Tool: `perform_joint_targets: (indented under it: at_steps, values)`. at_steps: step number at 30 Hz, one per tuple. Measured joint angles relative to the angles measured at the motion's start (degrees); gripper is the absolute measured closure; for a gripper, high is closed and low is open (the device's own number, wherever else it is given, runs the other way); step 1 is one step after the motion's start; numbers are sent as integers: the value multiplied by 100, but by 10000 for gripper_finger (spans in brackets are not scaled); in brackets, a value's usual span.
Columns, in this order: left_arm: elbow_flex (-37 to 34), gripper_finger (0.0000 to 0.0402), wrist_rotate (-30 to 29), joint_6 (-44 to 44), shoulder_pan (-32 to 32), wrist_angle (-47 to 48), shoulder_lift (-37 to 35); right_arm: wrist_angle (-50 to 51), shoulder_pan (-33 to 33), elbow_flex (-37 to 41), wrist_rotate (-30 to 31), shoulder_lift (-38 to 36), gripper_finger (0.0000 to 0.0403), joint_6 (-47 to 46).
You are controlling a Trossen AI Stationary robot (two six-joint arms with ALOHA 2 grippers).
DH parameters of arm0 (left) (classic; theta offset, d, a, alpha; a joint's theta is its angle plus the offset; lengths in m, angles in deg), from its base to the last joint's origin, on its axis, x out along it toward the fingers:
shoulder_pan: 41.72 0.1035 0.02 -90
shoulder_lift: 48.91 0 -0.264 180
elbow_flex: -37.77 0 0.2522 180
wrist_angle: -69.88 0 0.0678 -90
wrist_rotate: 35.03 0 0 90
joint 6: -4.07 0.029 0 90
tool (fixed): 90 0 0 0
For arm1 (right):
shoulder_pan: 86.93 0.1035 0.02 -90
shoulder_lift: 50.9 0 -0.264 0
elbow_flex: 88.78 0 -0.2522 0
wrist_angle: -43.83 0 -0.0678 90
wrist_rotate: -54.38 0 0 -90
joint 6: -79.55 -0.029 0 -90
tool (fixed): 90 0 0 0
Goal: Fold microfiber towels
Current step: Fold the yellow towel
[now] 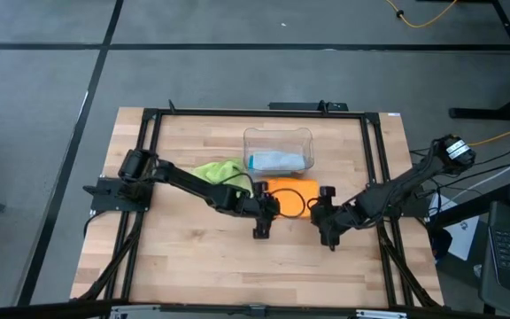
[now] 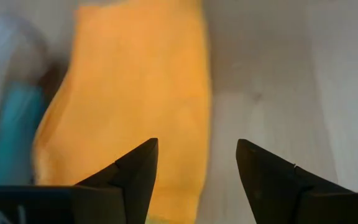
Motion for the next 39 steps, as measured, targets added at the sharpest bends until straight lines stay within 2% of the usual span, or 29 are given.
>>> perform_joint_targets:
  at_steps: [5, 8, 13, 22, 27, 31, 34, 39]
  values:
    - [-4, 191, -133, 736, -126, -102, 346, -473, 4, 470, 278, 8, 157, 138]
    - [-6, 191, -517, 730, -149, -96, 422, -818, 9, 543, 227, 4, 157, 552]
    - [0, 191, -584, 698, -104, -137, 541, -1046, 30, 551, 69, 4, 157, 1404]
    - [24, 191, -755, 686, -41, -67, 795, -1371, -39, 996, 107, 4, 157, 1446]
    - [22, 191, -765, 680, -36, -37, 812, -1790, -164, 1358, 152, 4, 157, 1451]
    - [18, 191, -729, 680, -29, -28, 816, -2168, -344, 1591, -229, -7, 157, 1522]
    - [16, 191, -376, 631, 48, -8, 837, -2376, -449, 1713, -291, -10, 157, 1454]
    - [13, 191, -195, 458, 180, 44, 843, -2419, -596, 1734, -412, -7, 157, 1477]
